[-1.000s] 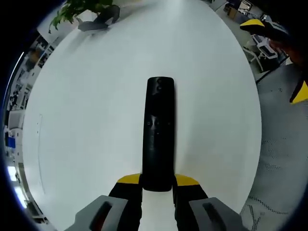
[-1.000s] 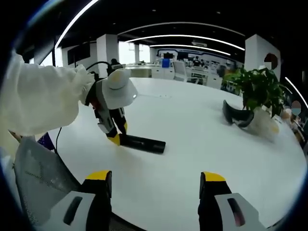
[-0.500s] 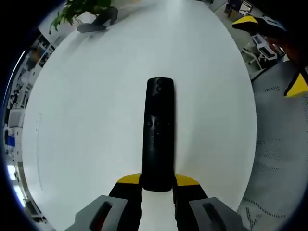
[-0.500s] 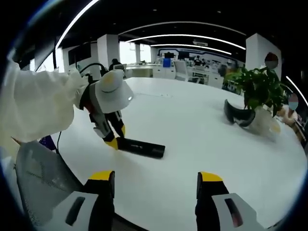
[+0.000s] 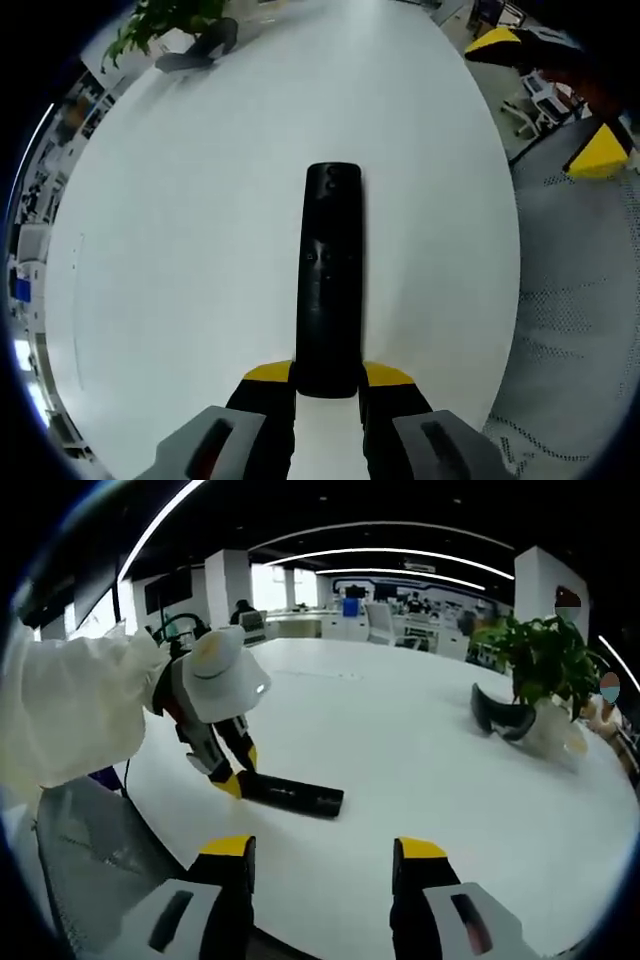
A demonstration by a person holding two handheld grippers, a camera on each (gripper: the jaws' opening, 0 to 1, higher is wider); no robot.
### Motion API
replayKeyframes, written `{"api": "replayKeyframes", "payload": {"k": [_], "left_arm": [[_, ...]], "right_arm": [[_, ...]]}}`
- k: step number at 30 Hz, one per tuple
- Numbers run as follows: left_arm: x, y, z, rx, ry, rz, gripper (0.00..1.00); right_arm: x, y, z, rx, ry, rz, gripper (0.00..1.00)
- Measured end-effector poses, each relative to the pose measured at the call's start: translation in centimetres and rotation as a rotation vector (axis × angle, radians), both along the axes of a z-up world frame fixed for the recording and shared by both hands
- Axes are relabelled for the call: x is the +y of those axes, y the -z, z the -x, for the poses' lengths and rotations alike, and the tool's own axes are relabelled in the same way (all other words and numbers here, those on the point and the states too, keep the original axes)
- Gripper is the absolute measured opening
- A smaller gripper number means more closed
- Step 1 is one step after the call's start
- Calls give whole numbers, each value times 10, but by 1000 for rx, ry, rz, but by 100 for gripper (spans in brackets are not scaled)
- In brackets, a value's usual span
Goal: Press the specified remote control buttons in sequence, fully releasing each button before pressing the next.
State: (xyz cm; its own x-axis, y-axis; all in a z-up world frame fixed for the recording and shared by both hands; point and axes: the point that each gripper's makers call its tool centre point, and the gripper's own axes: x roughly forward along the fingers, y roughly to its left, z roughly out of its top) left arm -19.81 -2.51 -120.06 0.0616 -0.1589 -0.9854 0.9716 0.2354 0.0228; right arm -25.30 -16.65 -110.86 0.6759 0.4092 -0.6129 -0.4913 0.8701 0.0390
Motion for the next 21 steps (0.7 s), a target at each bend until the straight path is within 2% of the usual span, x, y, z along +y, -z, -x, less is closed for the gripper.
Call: {"api": "replayKeyframes", "payload": {"k": [2, 10, 21], "left_arm": [[0, 0, 3, -2, 13, 1, 23], [-1, 0, 12, -5, -25, 12, 23], [-4, 0, 26, -12, -51, 46, 23]], "right_arm": [[0, 0, 0, -1, -1, 1, 52], [-1, 3, 1, 14, -2, 11, 44], [3, 9, 8, 63, -36, 17, 26]]}}
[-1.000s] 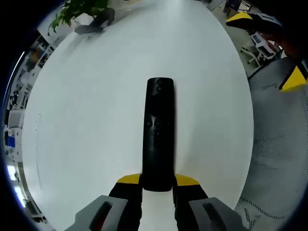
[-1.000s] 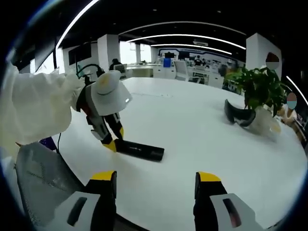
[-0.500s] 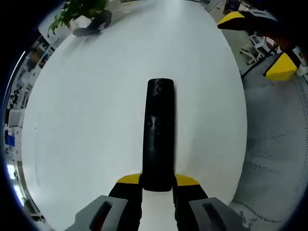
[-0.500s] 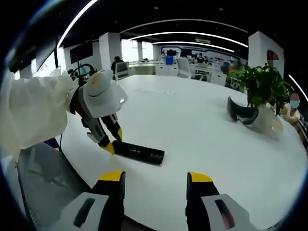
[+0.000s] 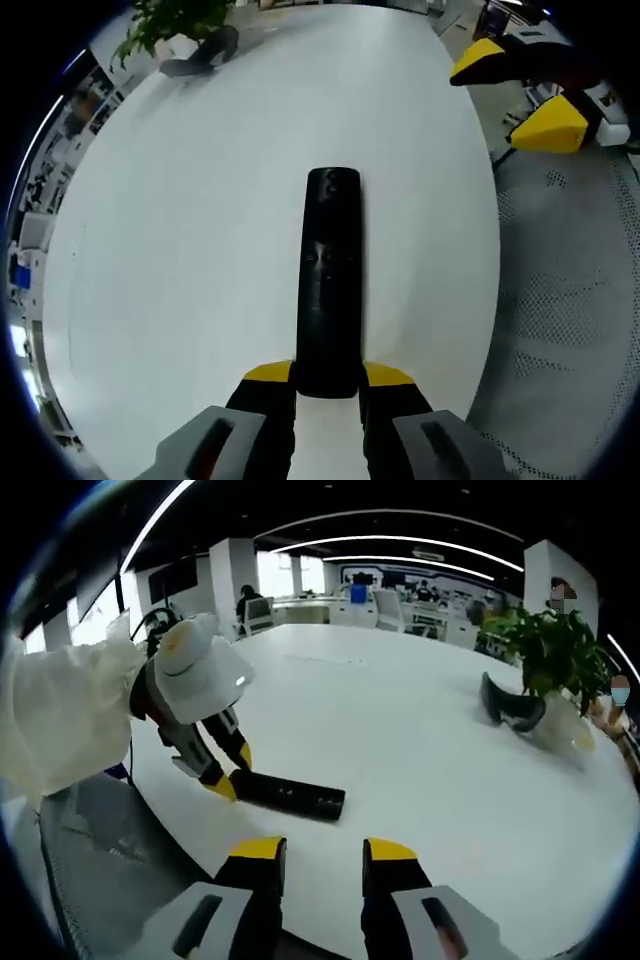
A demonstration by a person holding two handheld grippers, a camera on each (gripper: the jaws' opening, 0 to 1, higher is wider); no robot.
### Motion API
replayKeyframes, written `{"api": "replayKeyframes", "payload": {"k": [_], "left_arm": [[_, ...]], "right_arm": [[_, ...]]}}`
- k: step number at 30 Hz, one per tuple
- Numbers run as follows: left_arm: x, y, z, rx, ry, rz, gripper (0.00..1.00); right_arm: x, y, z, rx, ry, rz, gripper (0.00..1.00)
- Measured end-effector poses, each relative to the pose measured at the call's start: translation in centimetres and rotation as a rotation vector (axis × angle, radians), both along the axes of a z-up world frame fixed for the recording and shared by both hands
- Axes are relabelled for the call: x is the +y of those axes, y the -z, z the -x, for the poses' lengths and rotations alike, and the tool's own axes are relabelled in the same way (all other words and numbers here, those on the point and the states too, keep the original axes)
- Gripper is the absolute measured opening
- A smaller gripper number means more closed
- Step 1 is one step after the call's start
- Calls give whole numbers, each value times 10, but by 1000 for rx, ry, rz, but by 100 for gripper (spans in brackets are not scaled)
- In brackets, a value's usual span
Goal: Press the specified remote control buttons in sequence, fully releasing each button before pressing the next.
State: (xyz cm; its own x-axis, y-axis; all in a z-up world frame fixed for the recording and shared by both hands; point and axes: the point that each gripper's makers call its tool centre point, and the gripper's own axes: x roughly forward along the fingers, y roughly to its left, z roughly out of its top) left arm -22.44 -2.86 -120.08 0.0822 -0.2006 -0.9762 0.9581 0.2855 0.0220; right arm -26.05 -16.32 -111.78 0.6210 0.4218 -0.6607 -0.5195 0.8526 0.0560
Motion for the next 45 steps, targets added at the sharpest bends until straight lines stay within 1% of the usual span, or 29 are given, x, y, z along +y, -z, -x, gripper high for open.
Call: {"api": "replayKeyframes", "payload": {"k": [6, 9, 19, 24, 29, 37, 45], "left_arm": [[-2, 0, 11, -11, -16, 30, 23], [-3, 0, 15, -13, -42, 39, 23], [-5, -1, 28, -19, -61, 55, 23], [-6, -1, 31, -18, -71, 55, 23], [-8, -1, 39, -17, -60, 51, 23], [-9, -1, 51, -15, -48, 62, 23], [-12, -1, 66, -12, -18, 62, 23]], "right_arm": [[1, 1, 1, 3, -10, 8, 23], [1, 1, 2, 7, -12, 5, 21], [2, 2, 4, 19, -26, 11, 15], [2, 3, 5, 27, -28, 10, 12], [4, 2, 7, 40, -30, -7, 8], [5, 0, 9, 50, -23, -30, 0], [4, -1, 10, 54, -16, -37, 0]]}}
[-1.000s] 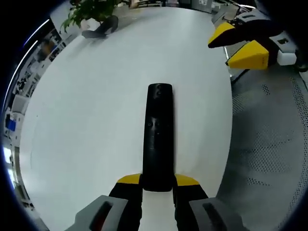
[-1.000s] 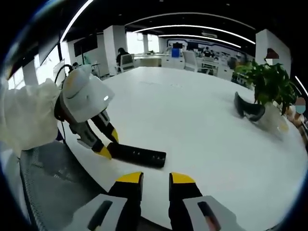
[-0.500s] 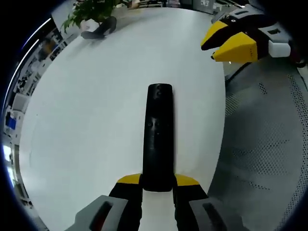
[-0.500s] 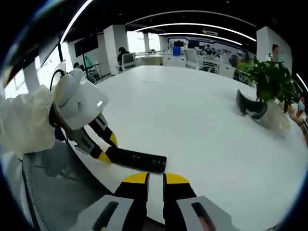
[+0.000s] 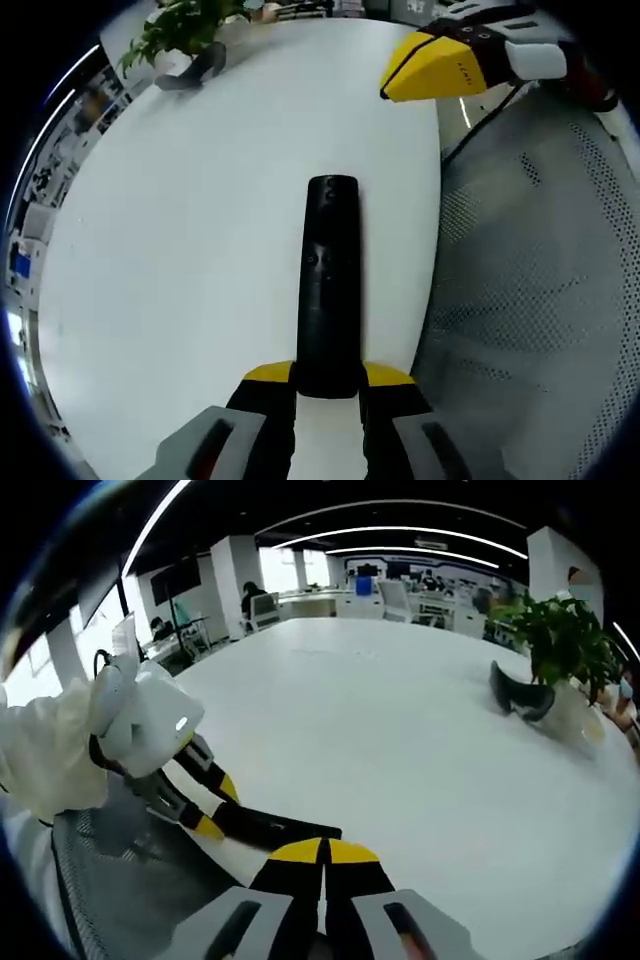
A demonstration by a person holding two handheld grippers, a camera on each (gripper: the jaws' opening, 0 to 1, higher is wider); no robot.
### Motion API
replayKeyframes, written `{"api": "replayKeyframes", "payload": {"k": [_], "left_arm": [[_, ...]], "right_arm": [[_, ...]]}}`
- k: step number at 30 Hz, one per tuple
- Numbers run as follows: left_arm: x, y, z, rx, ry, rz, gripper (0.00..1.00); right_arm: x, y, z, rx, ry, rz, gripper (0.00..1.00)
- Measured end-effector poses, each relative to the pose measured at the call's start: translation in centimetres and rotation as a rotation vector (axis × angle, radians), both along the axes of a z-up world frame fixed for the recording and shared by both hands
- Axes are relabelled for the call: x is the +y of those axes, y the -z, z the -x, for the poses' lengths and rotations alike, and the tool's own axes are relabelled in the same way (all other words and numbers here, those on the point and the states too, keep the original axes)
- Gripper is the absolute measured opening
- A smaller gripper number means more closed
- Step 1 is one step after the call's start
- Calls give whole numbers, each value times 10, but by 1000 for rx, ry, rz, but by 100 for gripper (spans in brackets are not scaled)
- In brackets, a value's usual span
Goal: Press the specified remote control buttons in sequence, fully releasing each button before pressing the next.
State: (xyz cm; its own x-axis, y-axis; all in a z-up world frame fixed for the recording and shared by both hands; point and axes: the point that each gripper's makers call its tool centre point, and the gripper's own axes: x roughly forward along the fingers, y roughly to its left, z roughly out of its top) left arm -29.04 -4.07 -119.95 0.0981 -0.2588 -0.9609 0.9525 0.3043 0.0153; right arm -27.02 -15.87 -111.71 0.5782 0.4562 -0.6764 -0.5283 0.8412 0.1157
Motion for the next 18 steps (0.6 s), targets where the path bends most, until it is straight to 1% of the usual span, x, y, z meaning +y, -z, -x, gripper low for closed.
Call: {"api": "replayKeyframes", "payload": {"k": [3, 11, 16, 17, 18], "left_arm": [[-1, 0, 3, 0, -4, -5, 23], [-3, -1, 15, -2, -22, -3, 23], [-3, -1, 17, -7, -28, 17, 23], [-2, -1, 17, -8, -29, 27, 23], [-2, -1, 17, -11, -25, 33, 23]], "right_arm": [[0, 0, 0, 5, 3, -4, 0], [0, 10, 3, 77, 3, -2, 0], [1, 20, 9, 141, -10, 23, 0], [1, 25, 12, 173, -18, 35, 0], [0, 30, 18, 219, -25, 44, 0]]}}
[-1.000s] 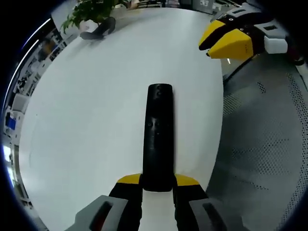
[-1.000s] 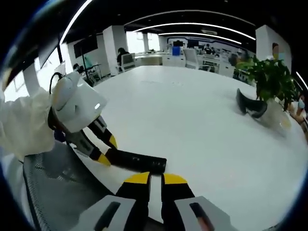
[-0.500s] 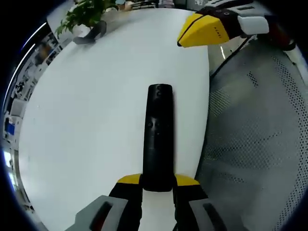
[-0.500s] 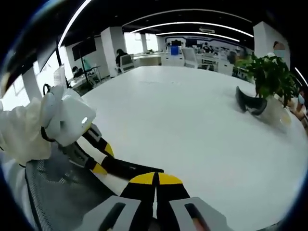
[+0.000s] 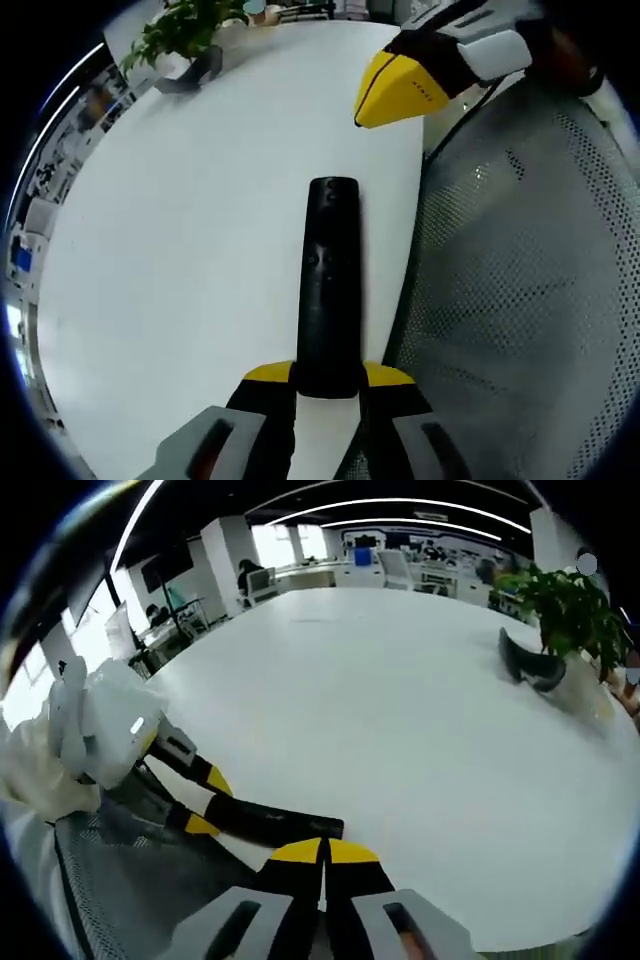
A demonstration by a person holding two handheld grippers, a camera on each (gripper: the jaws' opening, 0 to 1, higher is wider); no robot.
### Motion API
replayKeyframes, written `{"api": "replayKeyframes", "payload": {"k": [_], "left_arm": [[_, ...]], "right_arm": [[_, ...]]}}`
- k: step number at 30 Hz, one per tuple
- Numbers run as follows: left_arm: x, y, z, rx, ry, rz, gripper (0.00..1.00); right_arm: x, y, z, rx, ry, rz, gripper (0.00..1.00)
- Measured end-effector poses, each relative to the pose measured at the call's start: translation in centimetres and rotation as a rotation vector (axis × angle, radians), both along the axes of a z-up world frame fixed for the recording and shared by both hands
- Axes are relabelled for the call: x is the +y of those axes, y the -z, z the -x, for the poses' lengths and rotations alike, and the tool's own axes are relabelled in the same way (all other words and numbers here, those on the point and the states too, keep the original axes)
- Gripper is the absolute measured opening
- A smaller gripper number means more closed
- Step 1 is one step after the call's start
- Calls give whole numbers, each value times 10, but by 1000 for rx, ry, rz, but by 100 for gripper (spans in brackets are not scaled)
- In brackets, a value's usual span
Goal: Press the specified remote control buttons in sequence, fully releasing each button before pressing the next.
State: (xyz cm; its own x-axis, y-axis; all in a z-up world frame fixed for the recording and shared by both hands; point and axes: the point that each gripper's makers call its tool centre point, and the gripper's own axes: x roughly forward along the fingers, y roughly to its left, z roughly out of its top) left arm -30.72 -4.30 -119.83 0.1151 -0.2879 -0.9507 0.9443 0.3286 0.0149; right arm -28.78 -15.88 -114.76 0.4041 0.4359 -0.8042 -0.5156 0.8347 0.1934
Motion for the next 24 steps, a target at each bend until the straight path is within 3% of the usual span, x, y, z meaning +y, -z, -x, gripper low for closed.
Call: {"api": "replayKeyframes", "payload": {"k": [1, 5, 7, 11, 16, 19, 21, 22, 24], "left_arm": [[0, 0, 0, -3, 1, 11, 23], [0, 0, 0, -12, 3, 51, 23], [0, 0, 0, -20, 2, 73, 23], [0, -1, -1, -40, -12, 130, 23], [0, -1, -1, -63, -48, 191, 24], [0, -1, -2, -74, -55, 231, 24], [0, -1, -2, -90, -47, 262, 24], [0, -1, -2, -95, -42, 271, 24], [-2, -2, -3, -108, -78, 325, 24]], "right_arm": [[0, 3, 3, 27, -2, 3, 0], [3, 0, 0, 32, -2, -30, 0], [6, -1, 1, 84, 25, -90, 0], [-6, 2, -16, 87, 82, -14, 0], [10, -6, -35, 106, 79, -67, 0], [19, 1, -35, 166, 33, -59, 0], [22, 8, -39, 172, 36, -71, 0], [21, 14, -34, 220, 37, -70, 0], [17, 20, -34, 225, 51, -62, 0]]}}
